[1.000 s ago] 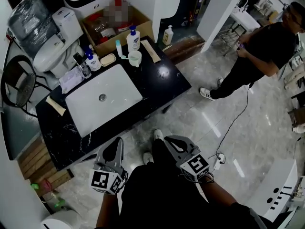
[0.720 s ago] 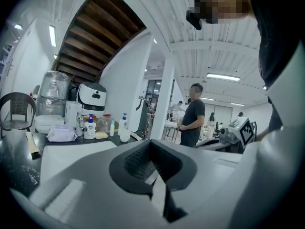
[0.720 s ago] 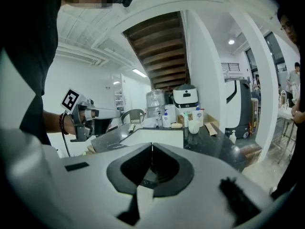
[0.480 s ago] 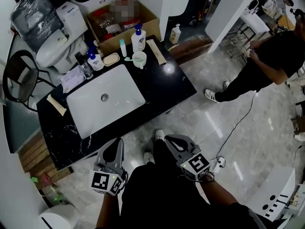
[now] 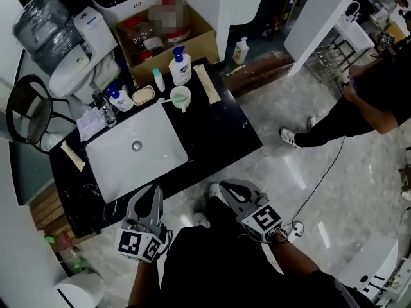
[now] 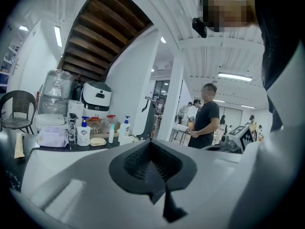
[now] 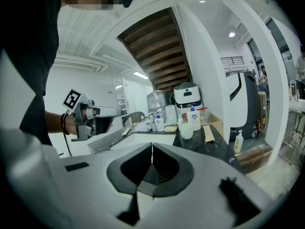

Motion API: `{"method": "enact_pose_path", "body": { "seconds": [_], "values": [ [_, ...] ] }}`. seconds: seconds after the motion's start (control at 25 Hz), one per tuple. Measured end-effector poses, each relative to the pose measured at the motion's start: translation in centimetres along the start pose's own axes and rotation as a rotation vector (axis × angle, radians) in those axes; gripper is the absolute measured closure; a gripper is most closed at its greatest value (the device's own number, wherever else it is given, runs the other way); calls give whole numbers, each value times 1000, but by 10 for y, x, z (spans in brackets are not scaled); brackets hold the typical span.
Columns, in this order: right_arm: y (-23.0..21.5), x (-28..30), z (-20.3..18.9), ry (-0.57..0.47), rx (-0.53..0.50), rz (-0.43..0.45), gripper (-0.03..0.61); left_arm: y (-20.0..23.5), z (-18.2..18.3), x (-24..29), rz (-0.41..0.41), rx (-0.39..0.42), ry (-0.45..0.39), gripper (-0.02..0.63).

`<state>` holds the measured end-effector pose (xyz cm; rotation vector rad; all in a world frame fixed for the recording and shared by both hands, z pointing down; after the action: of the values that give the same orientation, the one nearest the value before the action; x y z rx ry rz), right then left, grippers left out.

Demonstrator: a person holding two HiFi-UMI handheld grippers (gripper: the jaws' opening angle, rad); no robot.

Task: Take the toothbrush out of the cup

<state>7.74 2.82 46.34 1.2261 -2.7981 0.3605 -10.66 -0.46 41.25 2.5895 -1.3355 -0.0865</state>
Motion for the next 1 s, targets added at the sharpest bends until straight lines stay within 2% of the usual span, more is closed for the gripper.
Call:
{"method": "enact_pose_path", "body": {
  "seconds": [0.36,0.64,1.0],
  "values": [
    [-72,9,10,8,6,28,563,-5,6,44,75,5,11,595],
    [-82,22,10,20,10,55,563,3,6,55,96,-2,17,586],
    [-84,50,14,44,-10,43,563,35,4,69,75,-25,11,563]
  ]
}}
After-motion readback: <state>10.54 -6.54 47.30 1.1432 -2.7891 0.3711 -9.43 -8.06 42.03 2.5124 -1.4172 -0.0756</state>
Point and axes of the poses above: the fingertips, and each gripper's own axes: x forward along the fingers, y to its left, z out of its top, the point moved 2 cm from there along -x, backward along the fingers, and after that the axes turned 10 degrees about -y, right-handed, at the moved point
